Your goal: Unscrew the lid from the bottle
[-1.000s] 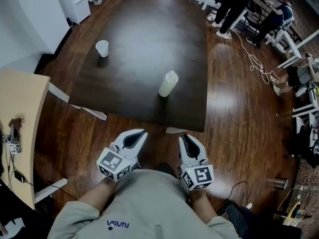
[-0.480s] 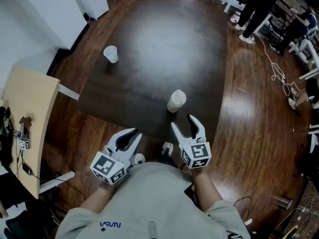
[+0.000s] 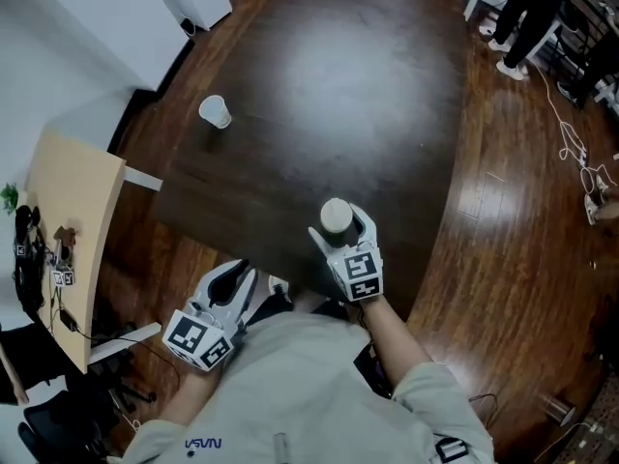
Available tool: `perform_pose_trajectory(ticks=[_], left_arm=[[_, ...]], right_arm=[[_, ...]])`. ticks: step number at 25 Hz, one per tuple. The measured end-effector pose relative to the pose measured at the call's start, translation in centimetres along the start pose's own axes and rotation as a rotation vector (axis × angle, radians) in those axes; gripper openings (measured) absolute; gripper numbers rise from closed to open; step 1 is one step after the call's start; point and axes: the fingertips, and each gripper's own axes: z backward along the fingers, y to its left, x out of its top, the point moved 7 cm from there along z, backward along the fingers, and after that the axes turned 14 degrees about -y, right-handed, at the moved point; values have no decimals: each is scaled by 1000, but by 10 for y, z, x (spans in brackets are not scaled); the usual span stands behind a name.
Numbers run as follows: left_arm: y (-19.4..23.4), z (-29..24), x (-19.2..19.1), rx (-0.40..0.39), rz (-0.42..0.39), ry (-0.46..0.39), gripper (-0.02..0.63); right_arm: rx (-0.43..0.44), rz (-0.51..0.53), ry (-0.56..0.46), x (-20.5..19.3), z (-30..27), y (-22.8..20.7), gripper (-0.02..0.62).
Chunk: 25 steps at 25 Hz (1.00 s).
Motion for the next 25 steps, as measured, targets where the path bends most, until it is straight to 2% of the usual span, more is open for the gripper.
perform_pose_trajectory(ticks=[5,9,10,12,15,18,21,25], left_arm=[[19,-6,16,-33,-43,35,48],[19,-19,17,-72,-61,65,48],[18,-22,17,-84,-63,72,48],[16,-29,15,-113,-66,86,48],[17,-36,14,-151,-67,85,48],[23,-37,17,-173,-40,44,48],[32,-41,29,-203,11,-29,51],[36,-54,53,-315,103,-98,123]], right_arm=[[-1,16,-9,-11,-18,12,383],[-41,42,-33,-10,-18,-1,382],[-55,49,-41,-9,-16,-6,374],[-83,58,-45,-8,-12,-15,317],[-93,43,-26,-7,-9,-21,304],[-11,-17,-20,6,-9,-9,302],[131,-104,-13,32,-9,10,302],[332,-170,45,68,-6,36,302]])
